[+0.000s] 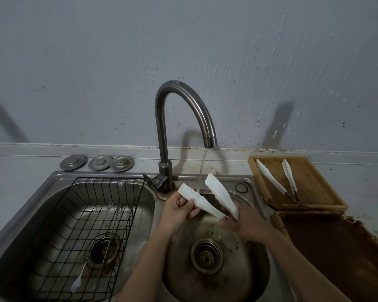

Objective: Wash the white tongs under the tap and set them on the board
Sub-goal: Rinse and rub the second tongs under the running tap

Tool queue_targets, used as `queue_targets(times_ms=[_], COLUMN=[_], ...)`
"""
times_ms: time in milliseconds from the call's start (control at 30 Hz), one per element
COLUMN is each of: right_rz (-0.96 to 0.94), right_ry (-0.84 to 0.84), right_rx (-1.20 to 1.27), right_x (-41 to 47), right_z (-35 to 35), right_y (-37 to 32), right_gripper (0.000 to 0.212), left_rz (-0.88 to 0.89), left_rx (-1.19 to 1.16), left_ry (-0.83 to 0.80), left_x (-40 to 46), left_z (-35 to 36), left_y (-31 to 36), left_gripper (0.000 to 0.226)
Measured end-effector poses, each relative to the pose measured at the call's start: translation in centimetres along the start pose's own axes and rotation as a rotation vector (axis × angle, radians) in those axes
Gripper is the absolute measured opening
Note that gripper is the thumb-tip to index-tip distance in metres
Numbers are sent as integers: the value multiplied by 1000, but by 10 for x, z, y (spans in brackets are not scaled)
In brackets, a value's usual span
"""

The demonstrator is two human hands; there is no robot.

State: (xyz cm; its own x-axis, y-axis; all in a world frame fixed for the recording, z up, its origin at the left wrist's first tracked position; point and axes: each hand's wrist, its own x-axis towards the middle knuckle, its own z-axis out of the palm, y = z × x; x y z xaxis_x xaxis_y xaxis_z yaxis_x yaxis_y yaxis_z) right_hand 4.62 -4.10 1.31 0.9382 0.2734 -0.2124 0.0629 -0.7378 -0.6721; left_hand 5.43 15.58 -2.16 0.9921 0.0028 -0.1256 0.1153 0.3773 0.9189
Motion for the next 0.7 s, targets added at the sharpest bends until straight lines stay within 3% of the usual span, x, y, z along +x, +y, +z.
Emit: queue_targets(times_ms=[133, 167, 300, 367, 533, 700], right_rz=[115, 164, 186, 190, 260, 335], right_ry=[-104, -116, -40, 6, 17, 40], right_rx=[244, 296, 324, 304, 455, 497], right_x=[-4, -3, -1, 3, 9, 12], right_z=[4, 4, 4, 11, 22, 17], right_y=[-9, -13, -33, -36, -40, -42], right_gripper=[105, 105, 69, 61, 66, 69], left_rz=[42, 50, 11, -2, -86, -141], left_rx=[10, -10, -4, -18, -232, -10], left_ry=[-74, -117, -140, -109, -40, -97], left_x=[5, 5, 3, 3, 0, -9], left_z=[-1, -1, -3, -2, 17, 34], left_y=[4, 5, 13, 15, 18, 15], left_gripper=[19, 18, 21, 22, 16, 11])
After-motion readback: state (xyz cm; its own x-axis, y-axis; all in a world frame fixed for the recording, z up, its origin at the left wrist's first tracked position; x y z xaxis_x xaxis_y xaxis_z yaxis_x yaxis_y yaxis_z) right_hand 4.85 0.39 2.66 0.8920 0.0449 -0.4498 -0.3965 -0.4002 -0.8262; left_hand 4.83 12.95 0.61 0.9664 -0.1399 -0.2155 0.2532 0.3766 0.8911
